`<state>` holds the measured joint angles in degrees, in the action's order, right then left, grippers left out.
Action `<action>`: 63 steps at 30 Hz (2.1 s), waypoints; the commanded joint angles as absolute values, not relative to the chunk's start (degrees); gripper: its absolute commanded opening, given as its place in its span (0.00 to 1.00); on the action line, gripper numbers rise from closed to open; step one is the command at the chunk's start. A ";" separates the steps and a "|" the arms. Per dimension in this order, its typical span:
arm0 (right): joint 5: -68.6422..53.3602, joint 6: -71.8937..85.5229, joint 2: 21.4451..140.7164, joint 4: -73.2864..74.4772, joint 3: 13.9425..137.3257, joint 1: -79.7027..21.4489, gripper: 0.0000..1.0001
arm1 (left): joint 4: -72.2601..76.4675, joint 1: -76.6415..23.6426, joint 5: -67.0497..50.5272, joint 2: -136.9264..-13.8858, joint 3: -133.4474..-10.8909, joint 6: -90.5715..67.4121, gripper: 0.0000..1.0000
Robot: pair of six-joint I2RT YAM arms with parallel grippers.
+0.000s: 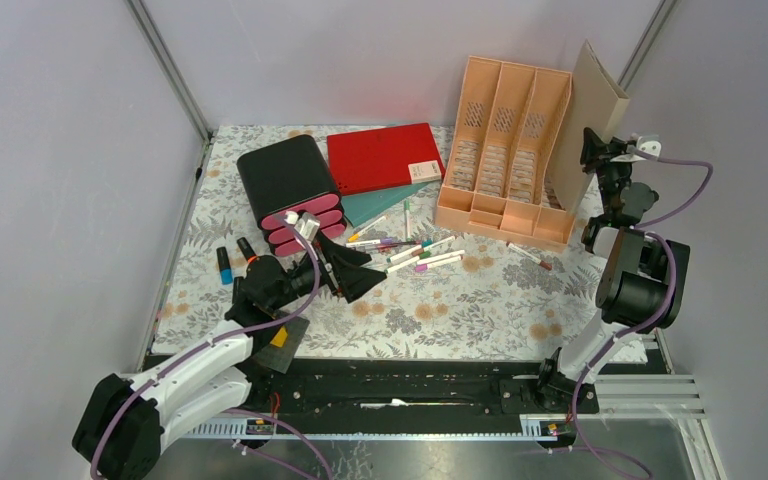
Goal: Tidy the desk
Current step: Place the folder in the storage box.
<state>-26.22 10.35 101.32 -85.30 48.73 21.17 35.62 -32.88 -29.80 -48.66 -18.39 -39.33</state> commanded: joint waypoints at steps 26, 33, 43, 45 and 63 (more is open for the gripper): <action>-28.84 -7.18 94.89 -8.88 83.26 22.06 0.82 | 38.09 -32.60 -31.11 -41.34 -17.73 -42.10 0.99; -31.03 -8.02 96.91 -2.15 88.24 22.06 0.54 | 37.65 -32.61 -31.03 -40.35 -16.80 -42.01 0.99; -32.25 -8.36 93.58 -3.79 86.61 22.06 0.00 | 37.59 -32.59 -31.35 -39.91 -16.87 -42.27 0.99; -32.57 -8.35 90.48 -7.42 84.23 22.06 0.00 | 37.60 -32.61 -31.45 -39.90 -16.90 -42.30 0.99; -32.73 6.13 90.03 -53.60 65.95 22.06 0.00 | 38.72 -32.61 -31.52 -41.71 -17.24 -43.10 0.99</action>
